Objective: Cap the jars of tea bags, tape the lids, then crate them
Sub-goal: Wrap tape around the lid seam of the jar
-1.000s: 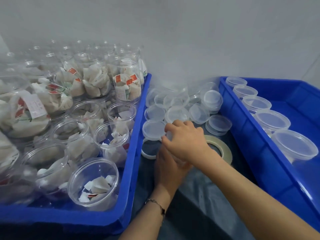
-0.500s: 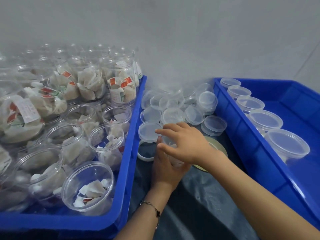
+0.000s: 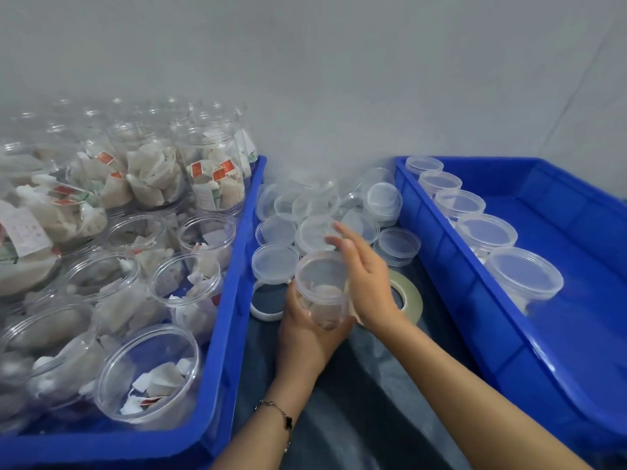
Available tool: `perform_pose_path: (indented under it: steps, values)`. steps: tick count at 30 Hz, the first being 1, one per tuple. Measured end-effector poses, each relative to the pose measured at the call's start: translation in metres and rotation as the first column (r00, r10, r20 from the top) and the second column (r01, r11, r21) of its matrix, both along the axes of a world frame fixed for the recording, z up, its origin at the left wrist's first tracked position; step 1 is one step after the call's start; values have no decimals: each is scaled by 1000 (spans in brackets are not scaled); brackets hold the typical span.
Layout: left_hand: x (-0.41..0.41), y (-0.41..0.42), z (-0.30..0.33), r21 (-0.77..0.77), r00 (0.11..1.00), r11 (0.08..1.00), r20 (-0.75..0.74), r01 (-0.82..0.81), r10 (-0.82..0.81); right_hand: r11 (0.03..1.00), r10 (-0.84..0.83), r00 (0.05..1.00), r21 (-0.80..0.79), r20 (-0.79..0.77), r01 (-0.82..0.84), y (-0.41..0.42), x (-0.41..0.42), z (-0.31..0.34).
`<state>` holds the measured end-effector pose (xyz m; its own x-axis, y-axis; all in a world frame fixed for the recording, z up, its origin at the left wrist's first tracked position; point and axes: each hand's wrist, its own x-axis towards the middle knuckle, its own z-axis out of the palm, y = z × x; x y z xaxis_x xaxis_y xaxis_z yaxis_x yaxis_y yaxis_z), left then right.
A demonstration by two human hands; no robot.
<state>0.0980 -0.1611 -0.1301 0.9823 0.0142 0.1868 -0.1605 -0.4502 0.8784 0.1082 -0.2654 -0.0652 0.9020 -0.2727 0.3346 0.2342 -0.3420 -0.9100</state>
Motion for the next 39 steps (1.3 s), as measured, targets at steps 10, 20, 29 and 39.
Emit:
perform_pose_path:
  steps: [10, 20, 29, 39]
  values:
    - [-3, 0, -7, 8, 998, 999, 57, -31, 30, 505, -199, 957, -859, -210, -84, -74, -49, -77]
    - [-4, 2, -13, 103, 997, 995, 80, -16, 8, 284, -213, 958, -926, 191, 247, -57, -71, -63]
    - [-12, 6, -9, -38, 996, 999, 82, -18, 21, 384, -342, 910, -849, 236, 364, -53, -91, -68]
    - [-8, 15, 0, -321, 968, 926, 83, -198, 236, 374, -392, 888, -840, 240, 392, -53, -89, -73]
